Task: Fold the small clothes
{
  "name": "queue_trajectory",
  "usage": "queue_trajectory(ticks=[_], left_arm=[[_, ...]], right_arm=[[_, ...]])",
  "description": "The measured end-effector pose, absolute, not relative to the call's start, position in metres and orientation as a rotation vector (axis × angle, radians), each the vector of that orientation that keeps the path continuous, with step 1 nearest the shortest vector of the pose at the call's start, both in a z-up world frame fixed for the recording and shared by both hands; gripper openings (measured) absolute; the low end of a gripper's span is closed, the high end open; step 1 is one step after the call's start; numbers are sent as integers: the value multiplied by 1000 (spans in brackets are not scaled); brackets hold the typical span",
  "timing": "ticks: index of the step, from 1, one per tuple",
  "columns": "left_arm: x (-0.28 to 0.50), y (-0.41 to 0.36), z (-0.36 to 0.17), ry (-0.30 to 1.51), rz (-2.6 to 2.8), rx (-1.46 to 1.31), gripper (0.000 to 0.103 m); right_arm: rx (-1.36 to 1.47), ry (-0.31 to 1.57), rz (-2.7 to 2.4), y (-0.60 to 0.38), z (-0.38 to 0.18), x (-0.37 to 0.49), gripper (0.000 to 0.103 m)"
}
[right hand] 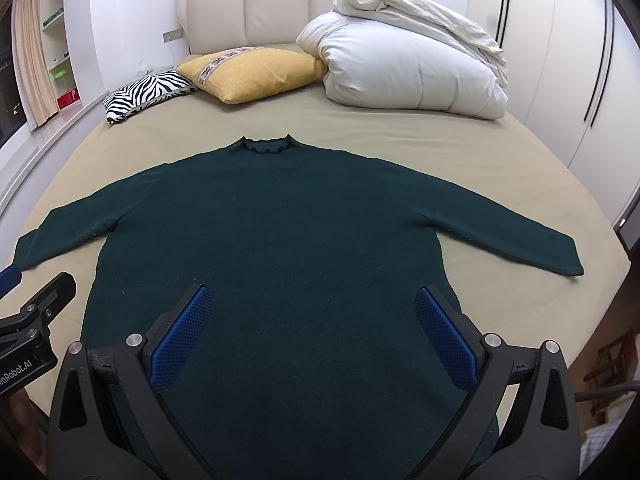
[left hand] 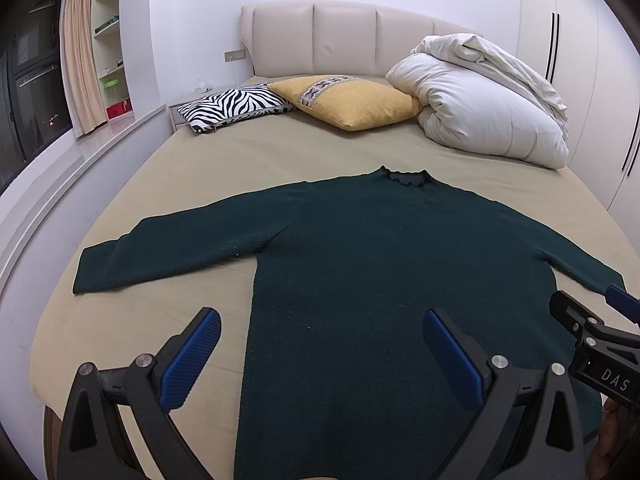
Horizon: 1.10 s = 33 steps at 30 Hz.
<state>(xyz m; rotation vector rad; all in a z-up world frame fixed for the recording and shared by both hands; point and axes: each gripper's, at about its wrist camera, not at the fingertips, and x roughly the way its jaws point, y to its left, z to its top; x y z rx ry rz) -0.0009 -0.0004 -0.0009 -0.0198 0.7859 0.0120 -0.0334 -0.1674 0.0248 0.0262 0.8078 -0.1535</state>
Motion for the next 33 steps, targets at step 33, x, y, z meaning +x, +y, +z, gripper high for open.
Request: queue_trajectory(ticks=[33], left_arm=[[1,8,-5,794,18,-28,103]], right_arm=[[25,813,-150,-168,22,-32,103]])
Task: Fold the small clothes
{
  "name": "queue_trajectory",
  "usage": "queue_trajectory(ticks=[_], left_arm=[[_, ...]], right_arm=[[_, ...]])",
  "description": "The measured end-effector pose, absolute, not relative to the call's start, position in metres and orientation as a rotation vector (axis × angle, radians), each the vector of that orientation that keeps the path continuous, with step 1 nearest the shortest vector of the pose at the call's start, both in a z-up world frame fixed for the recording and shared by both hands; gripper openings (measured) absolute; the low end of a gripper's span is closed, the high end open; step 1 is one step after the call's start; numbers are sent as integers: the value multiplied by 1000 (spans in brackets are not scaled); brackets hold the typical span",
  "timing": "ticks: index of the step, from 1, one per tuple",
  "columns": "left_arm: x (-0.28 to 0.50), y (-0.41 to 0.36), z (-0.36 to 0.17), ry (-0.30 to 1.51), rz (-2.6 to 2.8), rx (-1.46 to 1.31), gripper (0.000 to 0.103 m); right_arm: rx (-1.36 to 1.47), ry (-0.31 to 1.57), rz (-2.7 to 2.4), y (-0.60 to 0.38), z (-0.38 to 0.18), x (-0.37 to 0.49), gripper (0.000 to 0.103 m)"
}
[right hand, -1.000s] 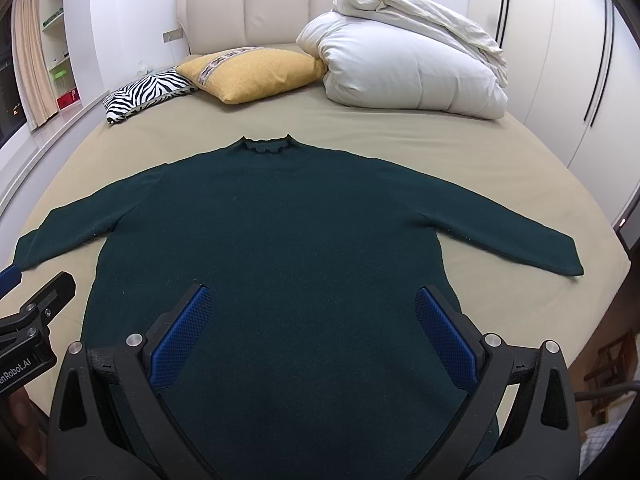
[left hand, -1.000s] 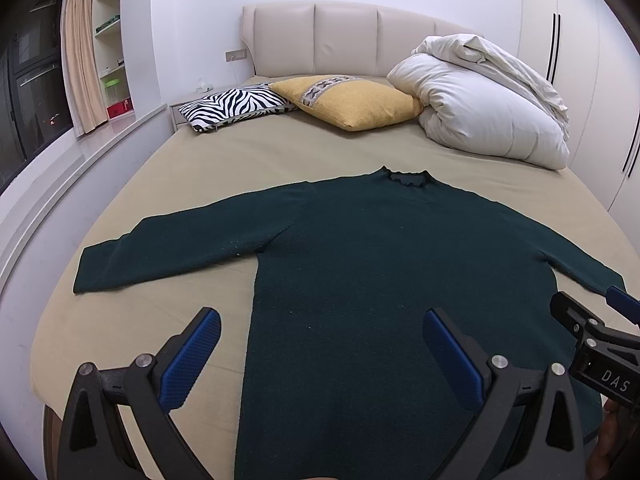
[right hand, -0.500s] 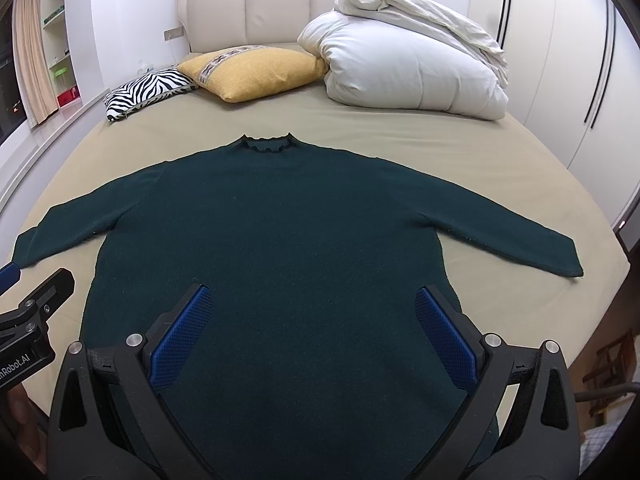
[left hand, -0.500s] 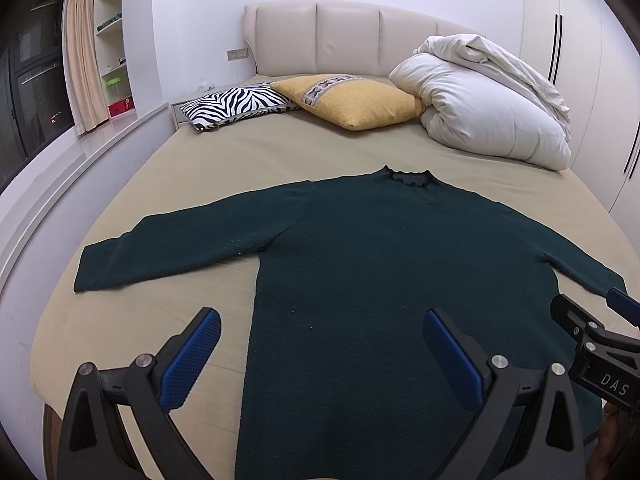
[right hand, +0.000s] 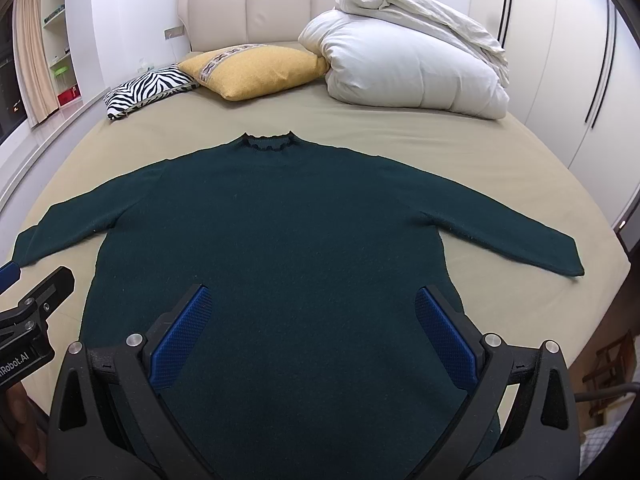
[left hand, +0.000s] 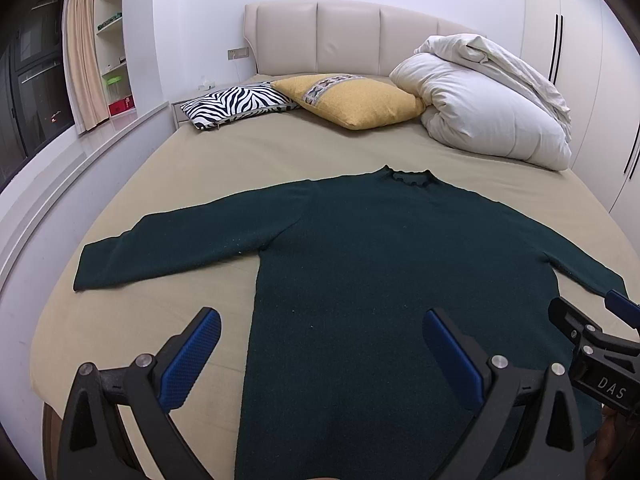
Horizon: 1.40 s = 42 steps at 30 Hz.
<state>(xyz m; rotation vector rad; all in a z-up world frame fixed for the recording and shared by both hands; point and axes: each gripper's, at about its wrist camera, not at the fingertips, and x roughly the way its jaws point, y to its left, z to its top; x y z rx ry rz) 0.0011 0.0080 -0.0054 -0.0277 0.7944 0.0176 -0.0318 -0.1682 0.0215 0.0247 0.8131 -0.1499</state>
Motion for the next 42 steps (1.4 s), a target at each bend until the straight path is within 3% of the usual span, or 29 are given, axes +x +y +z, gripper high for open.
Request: queue_trajectory(ticks=[42], left_arm=[[-1,8,-10,802,20,-43,103]], right_arm=[[20,832,-150,-165,9,-32,103]])
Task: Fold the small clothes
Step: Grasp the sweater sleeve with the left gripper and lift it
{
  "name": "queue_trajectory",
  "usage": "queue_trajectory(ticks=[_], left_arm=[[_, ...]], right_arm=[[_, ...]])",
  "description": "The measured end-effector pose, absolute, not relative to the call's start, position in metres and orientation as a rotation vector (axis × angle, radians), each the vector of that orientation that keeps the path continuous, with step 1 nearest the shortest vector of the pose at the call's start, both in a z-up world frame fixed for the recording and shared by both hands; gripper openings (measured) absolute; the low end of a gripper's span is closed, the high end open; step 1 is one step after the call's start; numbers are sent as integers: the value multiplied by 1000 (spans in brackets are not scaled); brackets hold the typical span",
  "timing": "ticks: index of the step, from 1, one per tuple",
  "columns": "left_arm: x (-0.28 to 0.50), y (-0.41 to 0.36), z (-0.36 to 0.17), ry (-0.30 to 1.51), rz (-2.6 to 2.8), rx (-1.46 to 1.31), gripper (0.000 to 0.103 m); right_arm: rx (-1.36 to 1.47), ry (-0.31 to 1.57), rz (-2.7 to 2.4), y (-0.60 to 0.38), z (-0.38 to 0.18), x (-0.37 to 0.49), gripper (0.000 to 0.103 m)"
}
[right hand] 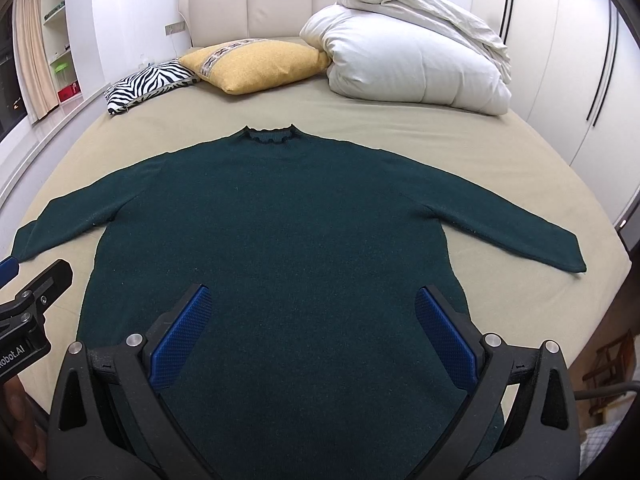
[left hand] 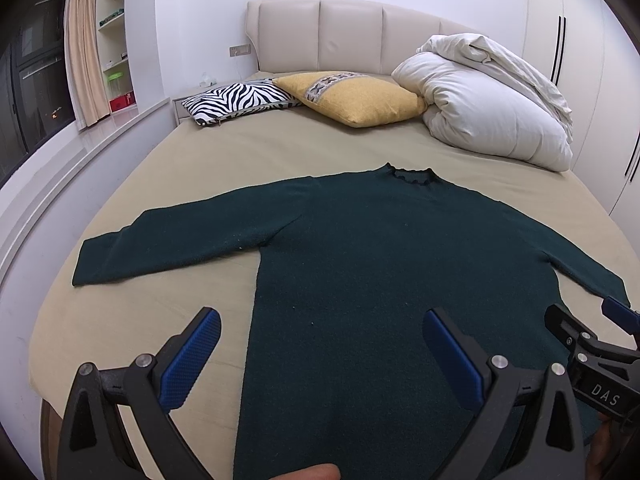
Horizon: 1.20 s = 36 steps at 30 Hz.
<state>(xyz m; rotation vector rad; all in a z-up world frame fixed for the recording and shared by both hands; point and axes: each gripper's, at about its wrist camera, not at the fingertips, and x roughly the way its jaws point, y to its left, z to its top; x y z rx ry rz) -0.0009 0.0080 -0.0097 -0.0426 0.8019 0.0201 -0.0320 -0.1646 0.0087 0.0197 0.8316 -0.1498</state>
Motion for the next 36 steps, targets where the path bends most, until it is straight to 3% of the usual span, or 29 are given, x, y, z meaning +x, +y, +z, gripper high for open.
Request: queue_trajectory(ticks=[6,17,21,24,27,32,36], left_arm=[[-11,27,-12,795,-28,-95,103],[-2,191,-33,749,15,-449,103],[0,263,-55,750,113,-716,103],[5,304,-78,693,120,-915,103],[18,335,-106,647,111,-1107,102],[24,375,-138,521,179,-1342,99],[34,396,-146,472,233,-1429,90]], right_arm=[[74,833,-100,-172,4,-30,103],[212,641,67,-169,28,-25,103],[204,607,108,-156,38,-16,103],[213,592,147,-145,42,-11,99],[220,593,178,-136,44,-6,85],[276,623,200,-136,37,9,84],[316,660,193,-137,26,23,84]])
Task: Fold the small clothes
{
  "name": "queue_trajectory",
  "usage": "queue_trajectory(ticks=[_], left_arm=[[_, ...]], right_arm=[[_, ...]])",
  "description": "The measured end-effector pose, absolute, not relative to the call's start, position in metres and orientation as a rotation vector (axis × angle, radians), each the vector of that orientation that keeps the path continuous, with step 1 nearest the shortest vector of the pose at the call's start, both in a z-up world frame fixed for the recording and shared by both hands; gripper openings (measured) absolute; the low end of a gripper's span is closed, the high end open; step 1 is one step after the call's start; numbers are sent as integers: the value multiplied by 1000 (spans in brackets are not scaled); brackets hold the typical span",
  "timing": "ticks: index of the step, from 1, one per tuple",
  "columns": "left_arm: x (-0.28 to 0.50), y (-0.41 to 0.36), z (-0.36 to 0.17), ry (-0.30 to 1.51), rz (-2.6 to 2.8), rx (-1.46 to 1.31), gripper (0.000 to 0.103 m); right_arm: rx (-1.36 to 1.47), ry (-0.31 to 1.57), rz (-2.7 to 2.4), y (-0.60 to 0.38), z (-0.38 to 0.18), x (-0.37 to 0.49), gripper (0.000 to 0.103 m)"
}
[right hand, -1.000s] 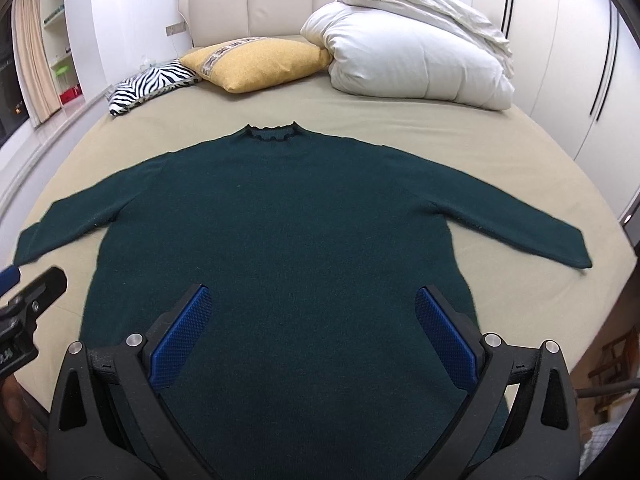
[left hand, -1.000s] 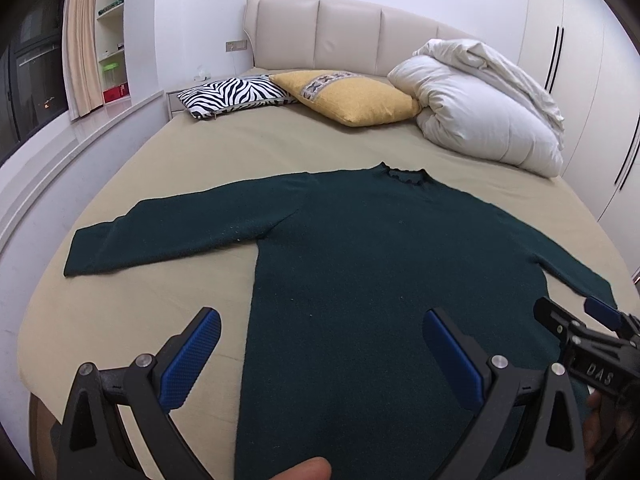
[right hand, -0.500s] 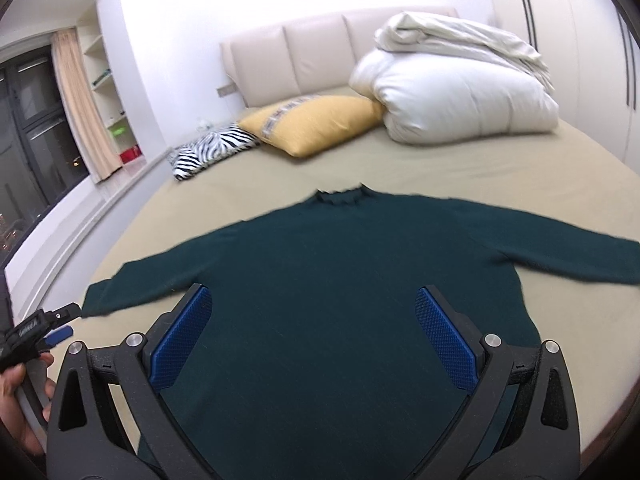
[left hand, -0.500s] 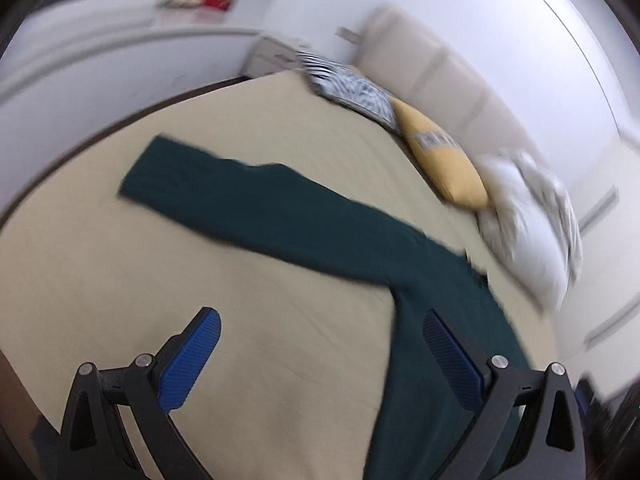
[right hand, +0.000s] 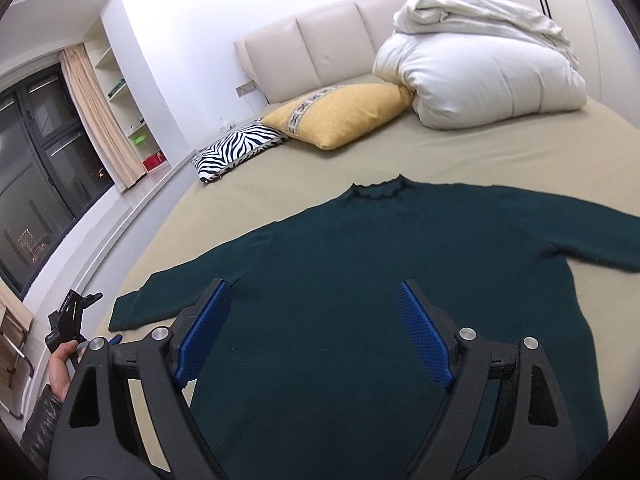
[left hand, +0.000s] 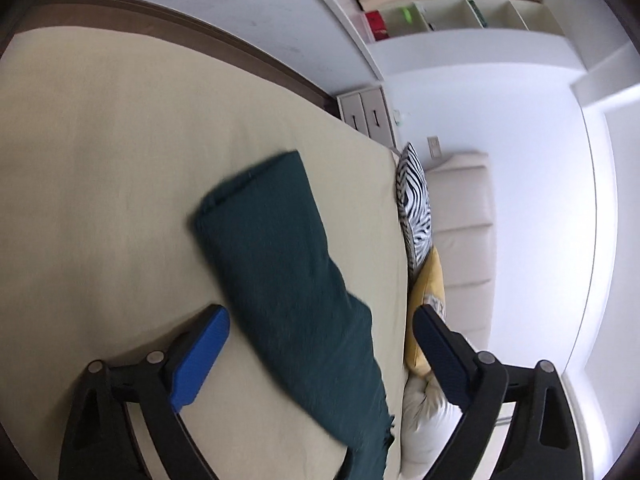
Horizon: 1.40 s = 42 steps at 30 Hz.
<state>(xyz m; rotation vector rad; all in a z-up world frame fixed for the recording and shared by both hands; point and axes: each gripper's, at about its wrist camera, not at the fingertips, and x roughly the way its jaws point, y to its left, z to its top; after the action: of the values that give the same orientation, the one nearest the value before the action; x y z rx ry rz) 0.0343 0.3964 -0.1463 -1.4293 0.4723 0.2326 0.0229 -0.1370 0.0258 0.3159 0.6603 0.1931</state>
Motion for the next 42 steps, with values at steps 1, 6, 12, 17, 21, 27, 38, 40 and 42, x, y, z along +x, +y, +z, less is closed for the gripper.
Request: queue_trajectory(ticks=[1,6,12,17,21,27,38,40,42], left_arm=[[34,400,-148,462,244,-1441,85],[42,423,-161,462,326,-1498,31],[81,380,-103,544,285,-1182,8],[154,255,-34,622,38,-777,8],[183,114,-28,712,-144,-425,8],[179,16,-107,921,-242,-240,17],[109,84,-76,808,-312,-319,90],[110,100,-74,804,-274,-376,88],[113,128,-76,801,-235,-452,87]], right_arm=[[322,667,194,-137,23,25,84],[338,685,195,-141,7,35,79],[394,699,178,-170,-9,32,55],[449,706,151,-204,-25,27,48],[497,709,116,-237,-37,26,48],[550,802,116,-274,-65,37,50],[628,957,379,-221,-91,135,62],[614,996,406,-198,-97,162,62],[612,1031,426,-176,-103,188,61]])
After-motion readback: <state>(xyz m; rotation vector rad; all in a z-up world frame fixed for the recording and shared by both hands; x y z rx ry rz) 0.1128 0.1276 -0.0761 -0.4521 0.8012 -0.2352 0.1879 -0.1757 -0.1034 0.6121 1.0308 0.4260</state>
